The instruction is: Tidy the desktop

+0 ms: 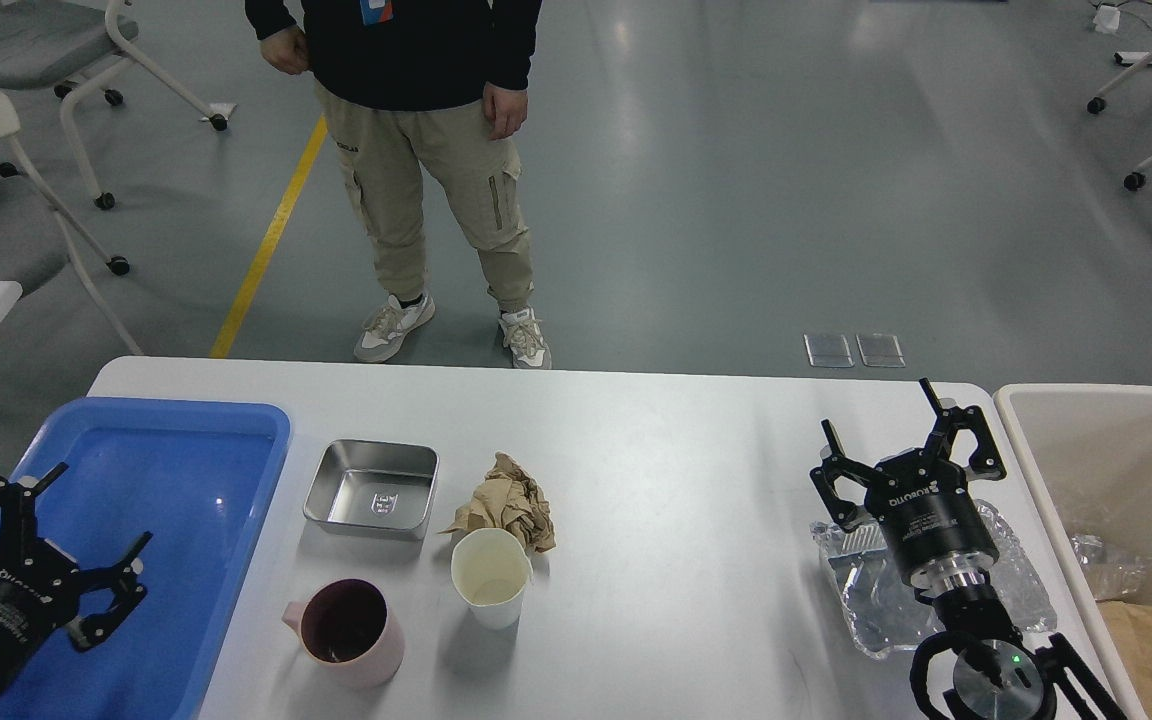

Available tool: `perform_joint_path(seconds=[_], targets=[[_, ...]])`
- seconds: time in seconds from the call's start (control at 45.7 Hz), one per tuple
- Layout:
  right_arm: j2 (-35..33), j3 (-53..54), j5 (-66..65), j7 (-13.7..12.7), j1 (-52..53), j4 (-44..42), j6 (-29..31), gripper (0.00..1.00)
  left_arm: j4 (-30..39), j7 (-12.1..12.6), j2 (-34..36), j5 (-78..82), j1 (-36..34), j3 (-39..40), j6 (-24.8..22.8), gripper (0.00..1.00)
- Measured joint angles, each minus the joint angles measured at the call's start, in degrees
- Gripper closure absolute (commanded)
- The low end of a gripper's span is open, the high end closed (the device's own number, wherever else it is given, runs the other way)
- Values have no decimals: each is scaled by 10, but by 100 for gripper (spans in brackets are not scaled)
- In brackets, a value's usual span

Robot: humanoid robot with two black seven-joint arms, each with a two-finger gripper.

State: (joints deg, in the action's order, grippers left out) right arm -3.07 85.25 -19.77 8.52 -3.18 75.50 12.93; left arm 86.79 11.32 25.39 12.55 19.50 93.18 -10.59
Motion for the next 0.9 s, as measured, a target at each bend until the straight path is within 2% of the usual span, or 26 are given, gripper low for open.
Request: perform_joint_path(seconds=[0.109,0.241,0.328,0.591,0.898], targets=[[0,0,0,0,1,0,0,0,11,14,53,-4,44,9,2,3],[0,-3,0,0,3,-2,0,0,34,48,118,-5,109,11,10,3],[0,-7,0,0,4,-6,1,0,41,59,151,-3,138,12,12,3],[3,-13,0,0,15,-13,2,0,62,67,224,20,223,36,13,3],[2,-34,0,0,13,-16,1,0,66,67,270,47,255,73,5,3]])
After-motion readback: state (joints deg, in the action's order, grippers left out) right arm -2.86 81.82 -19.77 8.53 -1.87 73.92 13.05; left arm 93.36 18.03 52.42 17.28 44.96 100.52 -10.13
